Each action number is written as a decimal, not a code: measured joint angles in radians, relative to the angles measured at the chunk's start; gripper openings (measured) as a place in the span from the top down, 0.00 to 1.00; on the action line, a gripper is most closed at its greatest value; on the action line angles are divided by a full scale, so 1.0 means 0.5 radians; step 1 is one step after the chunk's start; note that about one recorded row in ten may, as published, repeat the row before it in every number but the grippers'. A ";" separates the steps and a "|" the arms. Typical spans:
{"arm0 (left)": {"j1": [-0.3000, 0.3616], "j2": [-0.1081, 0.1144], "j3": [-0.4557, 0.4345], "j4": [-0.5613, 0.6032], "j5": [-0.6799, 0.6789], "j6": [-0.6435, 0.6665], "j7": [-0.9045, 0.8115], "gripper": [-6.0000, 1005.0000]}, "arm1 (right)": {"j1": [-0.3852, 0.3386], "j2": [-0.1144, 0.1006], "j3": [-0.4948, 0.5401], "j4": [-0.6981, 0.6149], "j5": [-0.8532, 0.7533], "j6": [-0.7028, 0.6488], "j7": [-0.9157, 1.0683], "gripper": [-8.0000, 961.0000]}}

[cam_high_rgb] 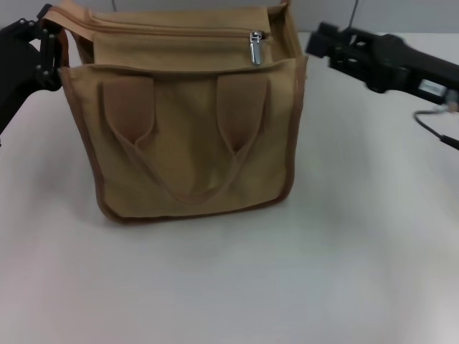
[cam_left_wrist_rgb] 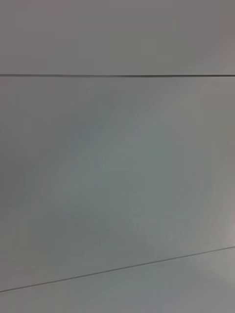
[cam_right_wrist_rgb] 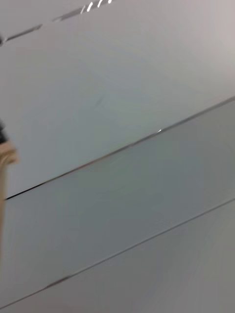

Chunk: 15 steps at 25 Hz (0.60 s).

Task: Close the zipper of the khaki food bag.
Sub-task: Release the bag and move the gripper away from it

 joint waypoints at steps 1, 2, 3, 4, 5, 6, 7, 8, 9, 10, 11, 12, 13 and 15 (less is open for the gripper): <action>0.003 0.000 0.000 0.000 0.000 0.000 -0.004 0.97 | -0.022 0.000 0.038 0.044 0.037 -0.081 -0.098 0.74; 0.003 0.000 0.000 0.000 0.000 0.000 -0.008 0.97 | -0.045 -0.001 0.071 0.086 0.073 -0.176 -0.206 0.65; 0.004 0.001 0.000 0.000 0.001 0.000 -0.012 0.97 | -0.065 -0.002 0.099 0.114 0.096 -0.254 -0.297 0.57; 0.004 0.002 0.000 0.000 0.002 0.000 -0.013 0.97 | -0.087 -0.002 0.125 0.141 0.107 -0.330 -0.385 0.53; 0.004 0.002 0.000 0.000 0.003 -0.001 -0.013 0.97 | -0.113 -0.004 0.142 0.165 0.107 -0.406 -0.475 0.49; 0.004 0.002 0.000 0.000 0.004 -0.002 -0.014 0.97 | -0.123 -0.006 0.146 0.173 0.101 -0.441 -0.515 0.44; 0.004 0.003 0.000 0.000 0.005 -0.004 -0.014 0.97 | -0.137 -0.012 0.140 0.187 0.080 -0.489 -0.567 0.40; 0.004 0.003 0.001 0.000 0.006 -0.008 -0.015 0.97 | -0.148 -0.016 0.135 0.199 0.053 -0.529 -0.609 0.36; 0.004 0.003 0.002 0.000 0.007 -0.016 -0.015 0.97 | -0.157 -0.021 0.130 0.214 0.006 -0.566 -0.656 0.33; 0.004 0.003 0.002 0.000 0.007 -0.016 -0.015 0.97 | -0.160 -0.024 0.128 0.226 -0.063 -0.603 -0.701 0.30; 0.006 0.003 0.003 0.000 0.008 -0.042 -0.017 0.96 | -0.161 -0.025 0.126 0.235 -0.126 -0.629 -0.736 0.28; 0.008 0.003 0.004 0.000 0.008 -0.046 -0.017 0.96 | -0.162 -0.024 0.126 0.242 -0.209 -0.649 -0.785 0.25; 0.011 0.003 0.005 0.000 0.008 -0.050 -0.017 0.96 | -0.162 -0.021 0.125 0.247 -0.279 -0.654 -0.822 0.22; 0.018 0.003 0.009 0.000 0.012 -0.053 -0.017 0.96 | -0.157 -0.012 0.126 0.267 -0.403 -0.642 -0.888 0.22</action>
